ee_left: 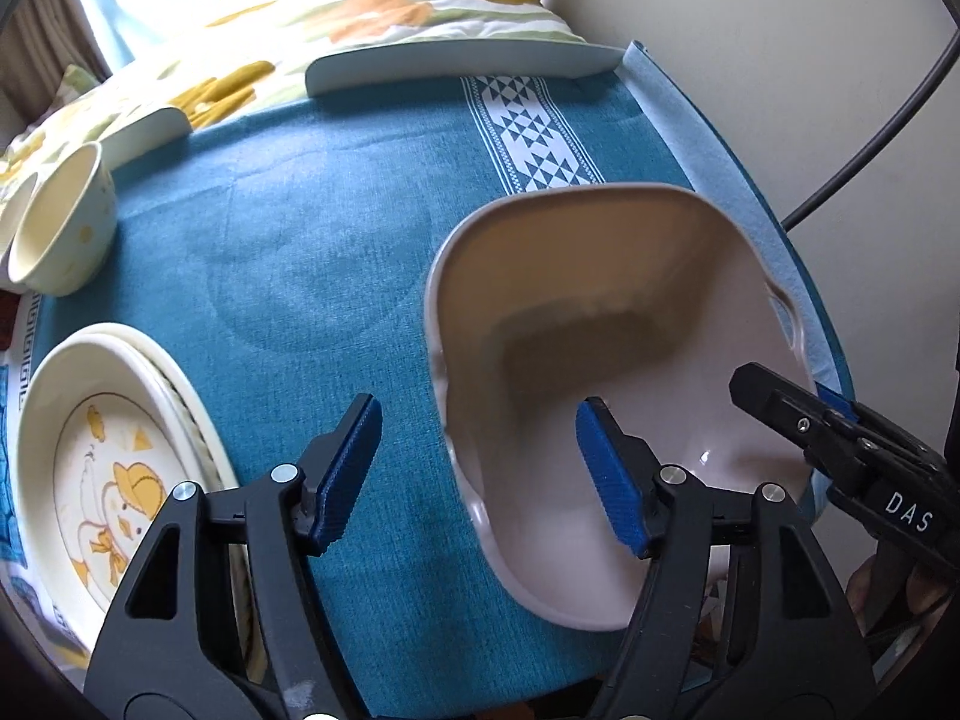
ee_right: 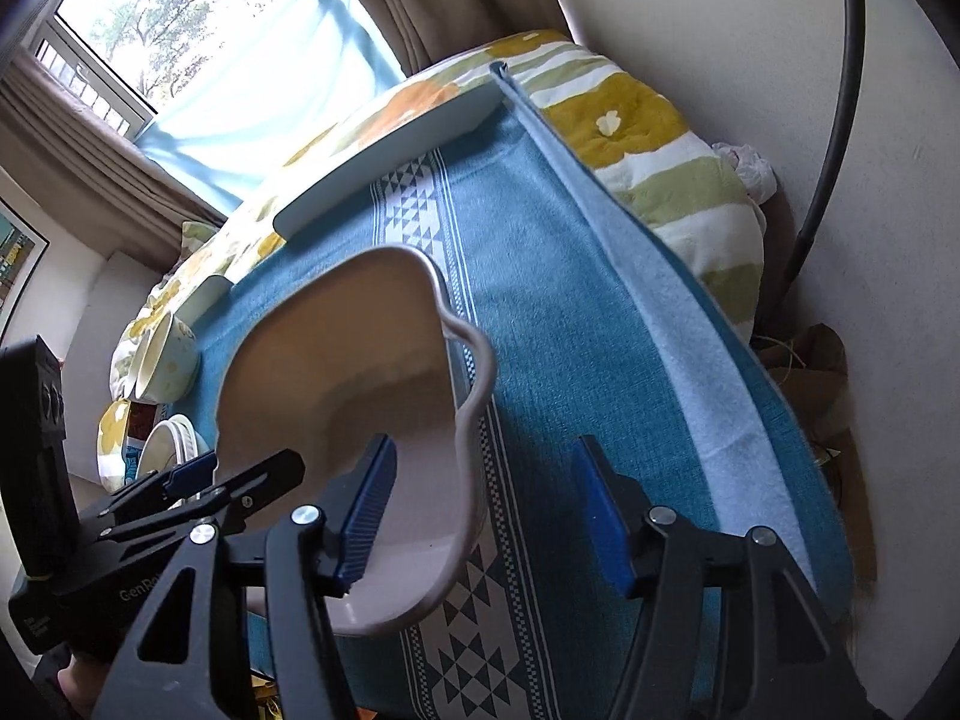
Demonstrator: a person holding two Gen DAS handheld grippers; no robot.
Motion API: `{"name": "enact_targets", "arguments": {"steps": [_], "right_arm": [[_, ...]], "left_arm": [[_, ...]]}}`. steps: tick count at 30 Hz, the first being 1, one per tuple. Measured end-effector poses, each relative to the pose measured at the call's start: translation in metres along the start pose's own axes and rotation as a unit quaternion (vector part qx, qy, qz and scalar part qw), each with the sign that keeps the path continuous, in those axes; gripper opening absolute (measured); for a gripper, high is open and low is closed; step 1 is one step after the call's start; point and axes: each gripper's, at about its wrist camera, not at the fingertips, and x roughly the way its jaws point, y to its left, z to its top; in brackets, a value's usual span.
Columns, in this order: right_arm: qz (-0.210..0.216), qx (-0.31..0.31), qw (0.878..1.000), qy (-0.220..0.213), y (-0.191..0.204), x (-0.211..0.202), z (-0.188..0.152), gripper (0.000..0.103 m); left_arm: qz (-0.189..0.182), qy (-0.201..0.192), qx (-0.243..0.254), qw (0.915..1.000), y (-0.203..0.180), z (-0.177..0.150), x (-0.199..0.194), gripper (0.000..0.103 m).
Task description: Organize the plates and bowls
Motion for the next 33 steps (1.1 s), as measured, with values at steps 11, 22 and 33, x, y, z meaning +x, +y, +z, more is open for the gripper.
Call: {"name": "enact_targets", "arguments": {"steps": [11, 22, 33], "right_arm": [[0.031, -0.092, 0.994, -0.039, 0.045, -0.062, 0.017, 0.056], [0.137, -0.222, 0.963, -0.067, 0.149, -0.103, 0.049, 0.097], [0.129, -0.316, 0.938, -0.056, 0.255, -0.062, 0.076, 0.103]], "left_arm": [[0.032, -0.083, -0.055, 0.9945, 0.019, -0.014, -0.103, 0.065], [0.100, -0.189, -0.121, 0.9694, 0.072, -0.026, -0.224, 0.103], [0.119, -0.157, -0.182, 0.9632, 0.186, 0.003, -0.219, 0.103]]}}
